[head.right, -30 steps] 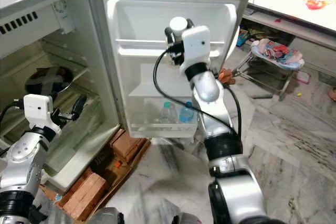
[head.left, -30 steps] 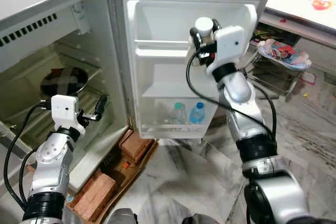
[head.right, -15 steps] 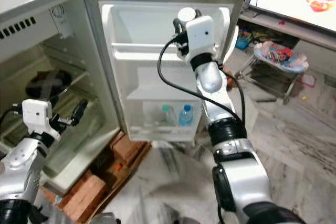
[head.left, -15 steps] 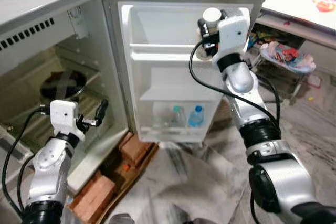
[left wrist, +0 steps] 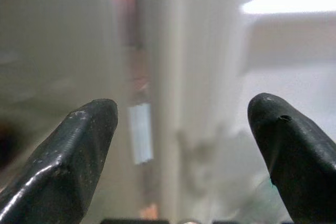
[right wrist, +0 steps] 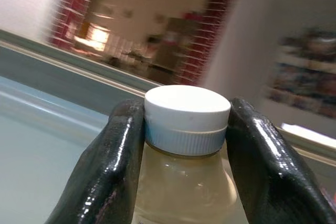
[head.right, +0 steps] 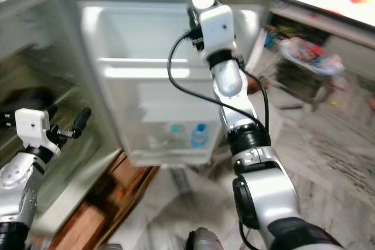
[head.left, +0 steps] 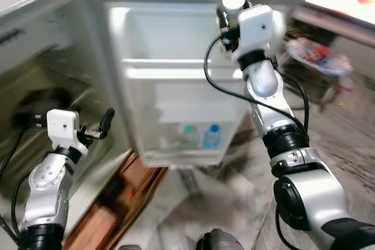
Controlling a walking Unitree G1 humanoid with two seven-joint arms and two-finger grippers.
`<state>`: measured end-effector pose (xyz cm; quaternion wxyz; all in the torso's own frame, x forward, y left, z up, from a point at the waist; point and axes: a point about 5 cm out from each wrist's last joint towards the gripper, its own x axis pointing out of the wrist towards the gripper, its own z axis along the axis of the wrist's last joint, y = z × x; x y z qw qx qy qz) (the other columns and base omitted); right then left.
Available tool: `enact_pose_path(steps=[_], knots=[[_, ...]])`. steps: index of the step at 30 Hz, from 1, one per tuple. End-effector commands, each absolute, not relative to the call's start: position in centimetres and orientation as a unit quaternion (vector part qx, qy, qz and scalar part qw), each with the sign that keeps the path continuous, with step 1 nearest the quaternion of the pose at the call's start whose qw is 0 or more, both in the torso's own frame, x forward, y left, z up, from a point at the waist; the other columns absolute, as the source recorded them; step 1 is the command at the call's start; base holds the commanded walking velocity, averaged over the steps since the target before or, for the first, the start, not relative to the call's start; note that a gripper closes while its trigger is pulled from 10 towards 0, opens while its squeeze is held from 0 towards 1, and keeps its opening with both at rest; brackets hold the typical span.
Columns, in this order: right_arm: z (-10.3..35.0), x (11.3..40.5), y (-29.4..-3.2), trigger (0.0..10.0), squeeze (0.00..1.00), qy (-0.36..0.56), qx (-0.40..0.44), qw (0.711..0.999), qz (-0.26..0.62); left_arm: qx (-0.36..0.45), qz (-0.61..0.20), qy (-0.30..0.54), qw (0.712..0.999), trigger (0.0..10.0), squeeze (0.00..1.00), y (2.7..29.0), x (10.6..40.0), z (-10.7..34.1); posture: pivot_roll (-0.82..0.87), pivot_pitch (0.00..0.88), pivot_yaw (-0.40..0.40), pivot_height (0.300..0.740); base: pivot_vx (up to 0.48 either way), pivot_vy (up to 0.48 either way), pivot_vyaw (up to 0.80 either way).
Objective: Restocking fridge
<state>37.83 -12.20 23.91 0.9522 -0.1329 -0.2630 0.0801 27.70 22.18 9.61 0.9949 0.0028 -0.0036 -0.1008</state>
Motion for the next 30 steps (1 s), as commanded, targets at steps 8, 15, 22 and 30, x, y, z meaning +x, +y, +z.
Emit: enact_pose_path(steps=[8,15,22,30], knots=[[25.0,37.6,-11.6,10.0,0.0,-0.295,-0.125,0.944,0.072,0.008,-0.1,0.002,0.995,10.0,0.0,22.8,27.1,9.6,0.18,0.0,-0.048,0.74,0.0,0.0,0.0],[24.7,37.7,-11.9,10.0,0.0,-0.291,-0.126,0.946,0.064,0.011,-0.1,0.002,0.995,10.0,0.0,22.9,27.1,9.7,0.18,0.0,-0.045,0.74,0.0,0.0,0.0],[23.1,38.1,-12.6,10.0,0.0,-0.251,-0.135,0.958,0.039,0.015,-0.1,0.005,0.995,10.0,0.0,23.1,26.8,9.8,0.19,0.0,-0.041,0.74,0.0,0.0,0.0],[19.6,38.2,-13.3,10.0,0.0,-0.171,-0.119,0.978,0.024,0.022,-0.098,0.008,0.995,10.0,0.0,23.5,26.4,9.9,0.21,0.0,-0.036,0.74,0.0,0.0,0.0]])
